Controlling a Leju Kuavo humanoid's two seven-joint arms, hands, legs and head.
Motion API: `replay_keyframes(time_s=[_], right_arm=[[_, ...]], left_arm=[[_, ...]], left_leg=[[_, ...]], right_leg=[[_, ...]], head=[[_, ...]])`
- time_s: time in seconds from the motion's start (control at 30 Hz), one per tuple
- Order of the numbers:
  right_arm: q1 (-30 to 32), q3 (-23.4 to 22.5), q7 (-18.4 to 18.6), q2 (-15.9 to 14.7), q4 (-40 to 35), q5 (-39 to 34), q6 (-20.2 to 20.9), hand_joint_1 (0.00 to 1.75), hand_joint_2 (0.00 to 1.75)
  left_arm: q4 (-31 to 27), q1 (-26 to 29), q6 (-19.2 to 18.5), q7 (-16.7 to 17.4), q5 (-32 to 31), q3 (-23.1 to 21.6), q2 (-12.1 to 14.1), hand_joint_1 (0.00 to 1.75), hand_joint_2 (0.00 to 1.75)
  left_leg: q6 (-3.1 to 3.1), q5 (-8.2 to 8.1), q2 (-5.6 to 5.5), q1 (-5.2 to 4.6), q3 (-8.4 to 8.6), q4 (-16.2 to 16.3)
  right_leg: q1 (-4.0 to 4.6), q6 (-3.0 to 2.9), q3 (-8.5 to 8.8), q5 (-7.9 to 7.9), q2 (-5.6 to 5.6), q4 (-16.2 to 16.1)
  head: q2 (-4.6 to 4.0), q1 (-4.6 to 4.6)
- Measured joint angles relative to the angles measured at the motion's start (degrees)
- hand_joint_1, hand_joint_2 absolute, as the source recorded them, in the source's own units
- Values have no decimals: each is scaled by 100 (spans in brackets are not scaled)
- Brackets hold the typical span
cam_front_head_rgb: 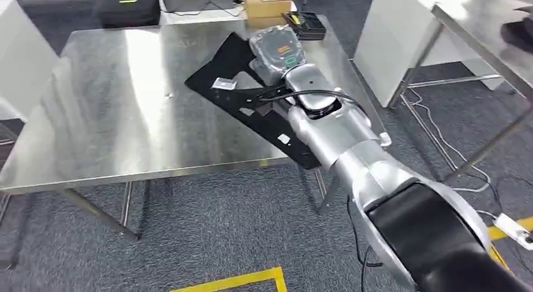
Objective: Take the parts from the cabinet and place them on the table.
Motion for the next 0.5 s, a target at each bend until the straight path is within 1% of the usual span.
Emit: replay_keyframes(time_s=[0.03,0.07,0.1,0.13,0.17,0.2,0.23,0.27,0.3,0.33,0.37,0.4,0.43,0.47,0.5], right_arm=[[-88,-26,35,0,-2,22,22,175,175],[-175,-52,57,0,-15,37,41,175,175],[-252,-85,74,-24,-15,39,54,175,175],[-319,-98,81,-13,-22,39,74,175,175],[-351,-105,90,-9,-31,39,98,175,175],[-367,-111,90,4,-33,42,109,175,175],[-383,-122,92,-2,-35,46,111,175,175],[-413,-127,101,11,-37,50,111,175,175],[-447,-129,107,35,-52,57,109,175,175],[-488,-133,109,37,-61,77,109,175,175],[-521,-135,114,31,-61,118,114,175,175],[-534,-135,129,31,-61,155,142,175,175],[-540,-135,142,31,-61,166,188,175,175],[-543,-138,153,31,-61,183,197,175,175],[-556,-153,162,35,-68,195,181,175,175]], left_arm=[[2,10,0,0,-11,0,0,0,175],[0,10,-2,0,-15,0,0,0,175],[2,10,-2,0,-15,2,4,0,175],[2,7,-2,2,-15,4,9,0,175],[0,9,-4,2,-17,4,9,0,175],[2,16,-7,7,-17,4,9,0,175],[2,30,-7,13,-15,7,9,0,175],[2,33,-7,15,-15,9,28,0,175],[2,39,-4,17,-22,9,22,0,175],[2,35,-9,22,-24,9,22,0,175],[2,23,-20,22,-39,9,24,0,175],[2,22,-28,22,-42,11,24,0,175],[2,18,-42,15,-42,11,24,0,175],[0,19,-50,2,-50,11,24,0,175],[2,25,-50,-24,-59,11,24,0,175]], left_leg=[[-10,-5,-65,1,0,13],[-30,-15,-111,6,-8,40],[-68,-27,-152,-6,-49,70],[-101,-38,-200,-33,-72,93],[-135,-21,-223,-7,-84,79],[-172,-6,-261,21,-89,70],[-214,3,-292,31,-101,59],[-225,-25,-221,37,-128,92],[-250,-137,59,2,-185,241],[-270,-335,209,12,-327,557],[-292,-585,287,24,-567,1082],[-303,-751,316,25,-780,1509],[-314,-824,326,26,-939,1819],[-314,-772,332,27,-948,1828],[-301,-600,348,27,-817,1566]], right_leg=[[-26,65,256,243,32,-567],[-68,115,501,453,134,-1097],[-117,131,594,528,359,-1379],[-86,70,646,557,278,-1397],[-66,30,637,566,241,-1389],[-33,1,634,570,212,-1385],[-36,-54,639,590,164,-1398],[-93,-97,644,616,113,-1427],[-91,-128,646,614,84,-1428],[-87,-184,648,614,53,-1428],[-66,-205,652,607,-3,-1428],[-52,-216,652,600,-57,-1427],[-41,-225,652,594,-118,-1427],[-32,-228,656,590,-139,-1426],[-26,-234,660,585,-171,-1426]], head=[[0,-2],[0,-2],[0,9],[0,4],[0,-15],[0,-9],[0,0],[0,2],[0,-43],[0,-74],[0,-74],[0,-77],[0,-77],[0,-74],[0,-79]])
